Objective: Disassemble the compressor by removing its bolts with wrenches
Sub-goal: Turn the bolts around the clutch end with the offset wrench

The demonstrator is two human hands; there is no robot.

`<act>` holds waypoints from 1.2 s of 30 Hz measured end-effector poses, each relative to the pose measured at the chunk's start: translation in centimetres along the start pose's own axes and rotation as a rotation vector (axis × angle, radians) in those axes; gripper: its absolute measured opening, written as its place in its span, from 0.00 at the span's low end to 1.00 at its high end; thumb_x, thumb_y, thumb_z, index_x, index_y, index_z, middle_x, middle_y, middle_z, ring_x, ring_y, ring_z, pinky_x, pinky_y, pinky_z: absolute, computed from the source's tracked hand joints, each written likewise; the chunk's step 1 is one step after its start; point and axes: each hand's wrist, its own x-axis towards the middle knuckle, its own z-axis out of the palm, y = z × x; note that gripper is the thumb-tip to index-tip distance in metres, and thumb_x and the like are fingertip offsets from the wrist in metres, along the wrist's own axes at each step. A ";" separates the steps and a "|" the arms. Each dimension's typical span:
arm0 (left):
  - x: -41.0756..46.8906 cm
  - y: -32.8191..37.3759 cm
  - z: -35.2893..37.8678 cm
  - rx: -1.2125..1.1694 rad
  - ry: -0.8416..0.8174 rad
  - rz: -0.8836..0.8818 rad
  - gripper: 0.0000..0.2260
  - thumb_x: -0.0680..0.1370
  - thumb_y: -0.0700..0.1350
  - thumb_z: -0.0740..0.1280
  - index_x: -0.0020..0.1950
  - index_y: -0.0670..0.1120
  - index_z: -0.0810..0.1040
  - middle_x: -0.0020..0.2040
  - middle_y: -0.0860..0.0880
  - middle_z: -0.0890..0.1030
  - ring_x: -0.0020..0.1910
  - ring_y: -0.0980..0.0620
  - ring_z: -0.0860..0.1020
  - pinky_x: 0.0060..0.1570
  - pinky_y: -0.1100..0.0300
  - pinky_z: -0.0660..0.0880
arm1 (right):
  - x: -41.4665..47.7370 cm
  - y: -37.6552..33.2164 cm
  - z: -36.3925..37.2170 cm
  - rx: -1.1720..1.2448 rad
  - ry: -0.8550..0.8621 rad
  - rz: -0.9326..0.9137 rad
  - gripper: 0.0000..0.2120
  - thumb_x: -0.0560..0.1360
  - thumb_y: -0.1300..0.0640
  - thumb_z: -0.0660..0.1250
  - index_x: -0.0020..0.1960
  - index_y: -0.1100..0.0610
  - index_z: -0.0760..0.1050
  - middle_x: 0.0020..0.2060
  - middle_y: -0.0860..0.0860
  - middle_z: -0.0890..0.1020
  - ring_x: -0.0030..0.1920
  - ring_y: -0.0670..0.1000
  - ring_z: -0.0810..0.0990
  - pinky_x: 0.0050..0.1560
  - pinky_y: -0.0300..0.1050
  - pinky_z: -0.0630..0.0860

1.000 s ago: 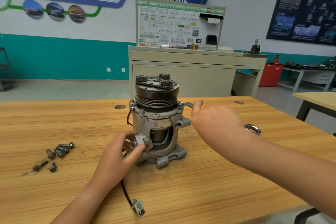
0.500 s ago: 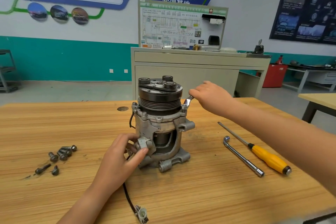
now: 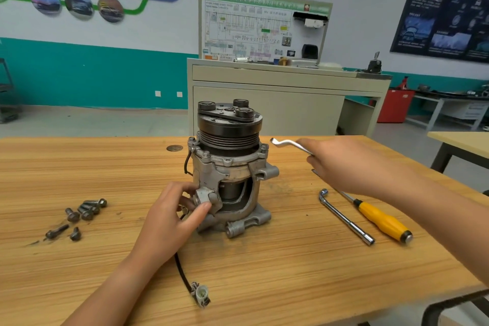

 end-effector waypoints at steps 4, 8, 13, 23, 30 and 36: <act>-0.1 0.2 0.0 0.000 0.004 0.003 0.11 0.72 0.43 0.72 0.52 0.49 0.75 0.49 0.54 0.76 0.46 0.64 0.75 0.43 0.74 0.70 | 0.0 -1.3 0.2 -0.031 -0.026 0.021 0.19 0.78 0.61 0.56 0.68 0.49 0.62 0.32 0.47 0.69 0.31 0.47 0.67 0.27 0.41 0.63; 0.0 0.2 0.0 -0.006 0.009 -0.005 0.11 0.72 0.43 0.72 0.52 0.49 0.75 0.49 0.54 0.76 0.46 0.65 0.75 0.43 0.74 0.70 | -0.1 -2.4 -0.4 -0.179 -0.019 0.026 0.23 0.75 0.66 0.57 0.68 0.53 0.61 0.28 0.48 0.66 0.27 0.48 0.64 0.23 0.41 0.59; 0.0 0.1 0.1 -0.009 0.009 -0.006 0.11 0.72 0.43 0.72 0.53 0.49 0.75 0.49 0.54 0.76 0.46 0.65 0.75 0.43 0.75 0.69 | 0.0 -4.5 -1.5 -0.483 -0.066 -0.120 0.29 0.72 0.71 0.59 0.71 0.67 0.55 0.24 0.51 0.62 0.22 0.51 0.61 0.19 0.42 0.54; 0.1 0.0 0.1 -0.026 0.014 -0.009 0.12 0.72 0.45 0.71 0.53 0.50 0.75 0.49 0.56 0.75 0.45 0.65 0.75 0.43 0.73 0.71 | 2.7 0.5 0.5 -0.408 0.033 -0.179 0.20 0.75 0.66 0.61 0.64 0.58 0.60 0.32 0.50 0.68 0.31 0.50 0.69 0.31 0.42 0.68; 0.3 -0.2 0.1 -0.025 0.029 0.020 0.11 0.71 0.43 0.72 0.51 0.48 0.77 0.47 0.54 0.77 0.44 0.61 0.77 0.42 0.69 0.72 | 7.3 0.8 3.2 -0.296 0.498 -0.358 0.13 0.60 0.75 0.74 0.43 0.67 0.79 0.37 0.60 0.83 0.38 0.58 0.83 0.48 0.60 0.77; 0.2 -0.2 0.0 -0.044 0.025 0.018 0.11 0.71 0.44 0.72 0.52 0.49 0.76 0.47 0.55 0.77 0.45 0.61 0.77 0.43 0.71 0.72 | 7.4 -0.4 3.5 0.046 0.514 -0.155 0.17 0.70 0.73 0.65 0.59 0.67 0.74 0.32 0.58 0.79 0.31 0.57 0.78 0.31 0.49 0.74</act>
